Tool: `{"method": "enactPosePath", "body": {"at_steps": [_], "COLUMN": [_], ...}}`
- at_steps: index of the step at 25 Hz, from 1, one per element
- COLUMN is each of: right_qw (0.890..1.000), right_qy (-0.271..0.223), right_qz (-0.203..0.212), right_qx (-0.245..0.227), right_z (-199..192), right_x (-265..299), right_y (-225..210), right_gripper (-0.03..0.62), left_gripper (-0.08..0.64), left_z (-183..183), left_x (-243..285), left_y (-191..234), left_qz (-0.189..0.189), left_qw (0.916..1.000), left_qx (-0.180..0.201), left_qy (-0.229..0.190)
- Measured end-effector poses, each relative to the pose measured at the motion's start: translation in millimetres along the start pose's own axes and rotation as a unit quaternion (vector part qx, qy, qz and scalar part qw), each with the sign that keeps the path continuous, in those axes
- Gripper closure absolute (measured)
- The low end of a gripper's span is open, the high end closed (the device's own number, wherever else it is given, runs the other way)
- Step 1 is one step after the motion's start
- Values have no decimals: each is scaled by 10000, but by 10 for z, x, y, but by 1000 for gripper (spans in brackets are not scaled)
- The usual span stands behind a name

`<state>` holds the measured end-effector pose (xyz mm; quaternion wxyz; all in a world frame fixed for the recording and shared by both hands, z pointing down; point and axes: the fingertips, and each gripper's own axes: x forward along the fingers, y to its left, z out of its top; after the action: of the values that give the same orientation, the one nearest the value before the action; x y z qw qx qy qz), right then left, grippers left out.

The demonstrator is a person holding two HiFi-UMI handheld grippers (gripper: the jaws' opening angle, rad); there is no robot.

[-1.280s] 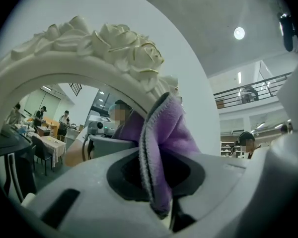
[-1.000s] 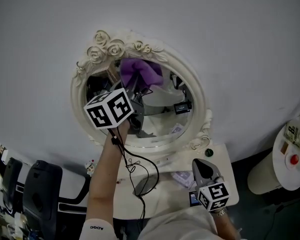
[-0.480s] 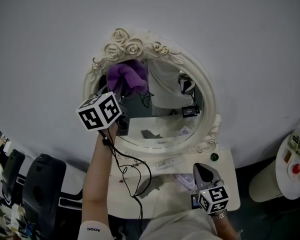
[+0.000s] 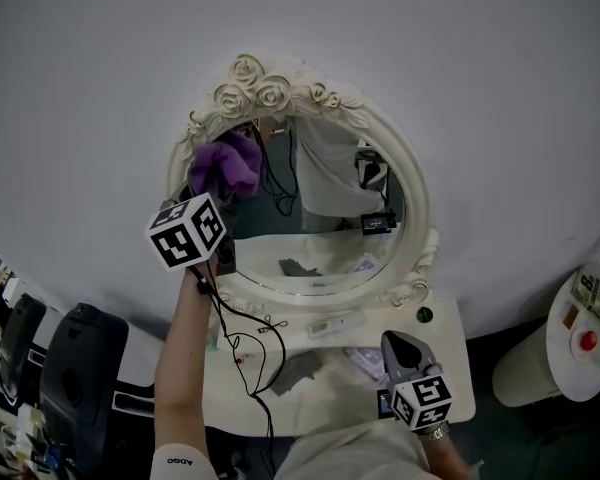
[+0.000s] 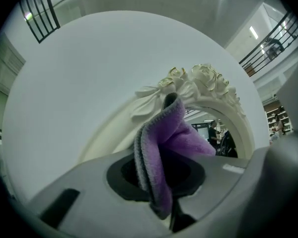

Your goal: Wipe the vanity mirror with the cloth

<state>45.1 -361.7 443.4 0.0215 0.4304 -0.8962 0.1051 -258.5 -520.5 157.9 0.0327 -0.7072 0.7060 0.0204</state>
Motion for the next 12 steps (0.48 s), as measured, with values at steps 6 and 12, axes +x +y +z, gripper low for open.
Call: {"method": "enactPosePath", "body": {"at_steps": [6,12], "right_qw": [9999,9997], "right_qy": [34,7], "right_qz": [-124,-230], "right_qx": [78,51], "right_z": [-56,-44], "right_x": [-69,-145], "right_y": [-71,-78], "right_gripper": [584,584], "left_gripper": [506,506], "left_z": [-87,-214], "left_x": [-228,-220], "left_y": [-398,-1273], "left_qz": [-421,-1365], "left_qw": [9987,9896], "left_qx": [-241,-435], "left_qy": [-155,-162]}}
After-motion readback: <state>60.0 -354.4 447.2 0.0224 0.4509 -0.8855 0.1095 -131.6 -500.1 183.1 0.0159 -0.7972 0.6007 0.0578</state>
